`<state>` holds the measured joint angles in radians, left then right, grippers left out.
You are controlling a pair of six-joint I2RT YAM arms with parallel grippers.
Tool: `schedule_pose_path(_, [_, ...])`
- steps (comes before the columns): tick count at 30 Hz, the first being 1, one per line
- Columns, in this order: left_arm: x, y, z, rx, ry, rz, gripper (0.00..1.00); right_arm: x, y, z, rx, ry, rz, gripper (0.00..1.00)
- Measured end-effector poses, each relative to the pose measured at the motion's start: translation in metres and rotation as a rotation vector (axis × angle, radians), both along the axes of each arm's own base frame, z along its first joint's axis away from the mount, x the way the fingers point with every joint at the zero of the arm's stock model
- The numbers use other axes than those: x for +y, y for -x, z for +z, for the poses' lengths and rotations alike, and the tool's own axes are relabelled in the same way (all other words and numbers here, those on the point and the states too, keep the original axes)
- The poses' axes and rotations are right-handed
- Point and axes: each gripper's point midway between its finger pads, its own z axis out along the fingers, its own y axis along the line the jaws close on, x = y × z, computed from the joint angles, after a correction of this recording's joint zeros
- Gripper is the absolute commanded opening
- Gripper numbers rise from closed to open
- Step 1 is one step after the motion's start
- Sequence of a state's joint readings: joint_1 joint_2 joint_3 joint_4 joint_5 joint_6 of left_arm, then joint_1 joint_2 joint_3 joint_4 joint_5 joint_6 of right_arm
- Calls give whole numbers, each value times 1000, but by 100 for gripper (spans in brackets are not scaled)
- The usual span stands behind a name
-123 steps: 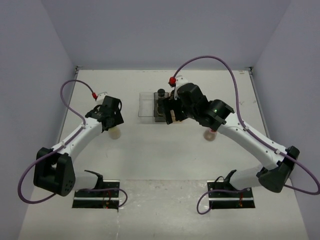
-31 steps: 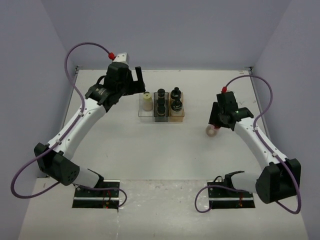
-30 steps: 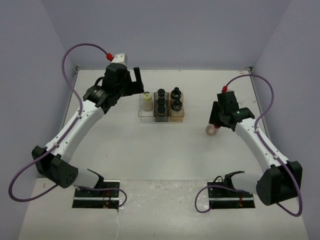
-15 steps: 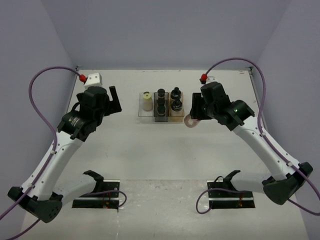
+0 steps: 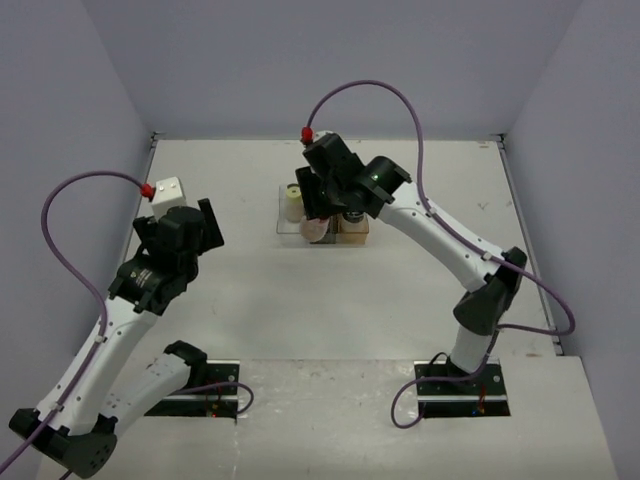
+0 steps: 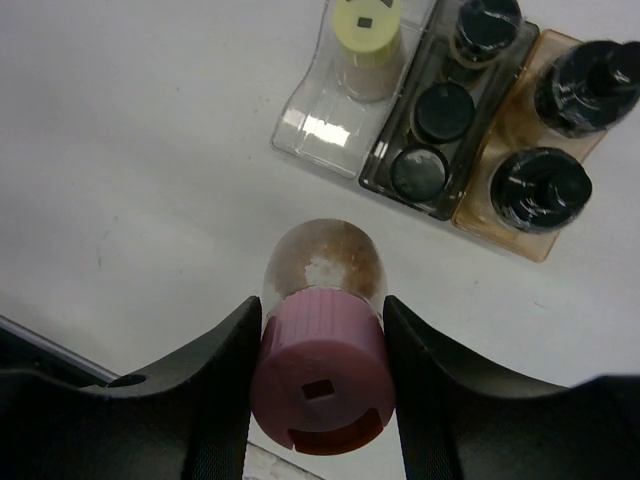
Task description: Organize the condiment bottles
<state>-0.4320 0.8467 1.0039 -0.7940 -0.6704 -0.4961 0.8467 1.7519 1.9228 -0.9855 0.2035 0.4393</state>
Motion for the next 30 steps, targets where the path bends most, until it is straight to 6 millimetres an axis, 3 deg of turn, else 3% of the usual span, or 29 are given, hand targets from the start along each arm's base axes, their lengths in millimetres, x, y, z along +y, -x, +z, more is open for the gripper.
schedule_pose_path(4, [10, 8, 7, -73, 22, 34, 100, 29, -23, -10, -8, 30, 25, 16])
schedule_pose_path(11, [18, 12, 4, -88, 18, 71, 100, 57, -53, -40, -10, 98, 61, 15])
schedule_pose_path(21, [10, 6, -10, -56, 29, 43, 100, 77, -85, -72, -63, 153, 105, 16])
schedule_pose_path(30, [5, 3, -10, -59, 48, 19, 100, 80, -104, -100, -63, 169, 99, 19])
